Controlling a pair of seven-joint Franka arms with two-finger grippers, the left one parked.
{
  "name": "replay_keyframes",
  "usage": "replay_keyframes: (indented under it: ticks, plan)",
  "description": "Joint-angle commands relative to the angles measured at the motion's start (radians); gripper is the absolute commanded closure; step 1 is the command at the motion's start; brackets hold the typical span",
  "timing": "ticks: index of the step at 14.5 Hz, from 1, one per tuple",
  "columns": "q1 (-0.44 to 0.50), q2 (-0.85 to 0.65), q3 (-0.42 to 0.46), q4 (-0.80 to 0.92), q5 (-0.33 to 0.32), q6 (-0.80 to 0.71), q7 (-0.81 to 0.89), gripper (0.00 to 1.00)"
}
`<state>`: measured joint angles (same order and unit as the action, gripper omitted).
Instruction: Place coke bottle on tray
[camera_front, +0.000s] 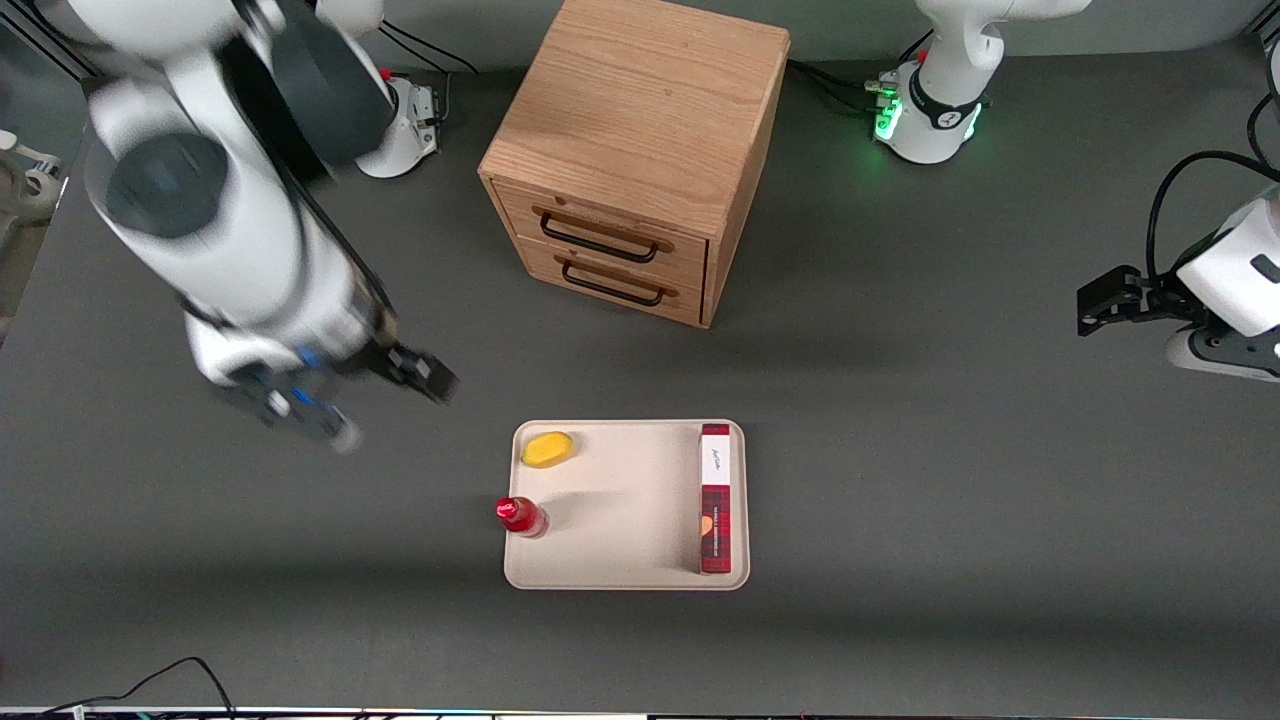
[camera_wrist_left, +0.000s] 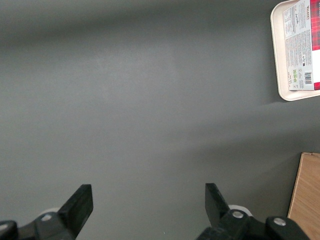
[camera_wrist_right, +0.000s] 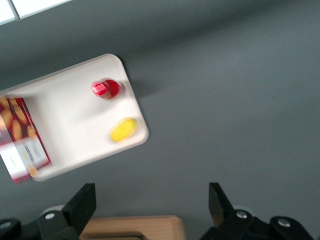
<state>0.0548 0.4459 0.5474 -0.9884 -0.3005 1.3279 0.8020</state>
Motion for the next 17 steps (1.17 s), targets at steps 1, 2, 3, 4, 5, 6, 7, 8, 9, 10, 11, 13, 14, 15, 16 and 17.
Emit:
replay_keyframes:
  ticks: [1,2,3,4,5,6,7,8,9,10,11,13,14,15,16,17]
  plan:
    - [-0.148,-0.31,-0.07,-0.306,0.147,-0.007,-0.292,0.0]
    - [-0.145,-0.396,-0.18,-0.373,0.214,-0.004,-0.395,0.0]
    - [-0.144,-0.467,-0.273,-0.45,0.284,0.007,-0.493,0.0]
    - [-0.144,-0.527,-0.349,-0.534,0.326,0.032,-0.58,0.0]
    - [-0.144,-0.585,-0.4,-0.632,0.336,0.074,-0.636,0.0]
    - [-0.144,-0.636,-0.423,-0.732,0.339,0.123,-0.661,0.0]
    - [-0.144,-0.677,-0.434,-0.83,0.34,0.189,-0.664,0.0]
    - [-0.142,-0.712,-0.44,-0.92,0.34,0.254,-0.666,0.0]
    - [-0.142,-0.743,-0.44,-1.006,0.342,0.331,-0.664,0.0]
    - [-0.142,-0.769,-0.442,-1.08,0.342,0.396,-0.666,0.0]
    - [-0.138,-0.78,-0.44,-1.12,0.342,0.431,-0.664,0.0]
    - [-0.127,-0.777,-0.442,-1.121,0.34,0.43,-0.666,0.0]
    - [-0.127,-0.773,-0.442,-1.11,0.342,0.422,-0.662,0.0]
    - [-0.127,-0.764,-0.443,-1.083,0.353,0.418,-0.656,0.0]
    - [-0.127,-0.75,-0.443,-1.052,0.365,0.407,-0.649,0.0]
    - [-0.127,-0.736,-0.442,-1.029,0.368,0.366,-0.646,0.0]
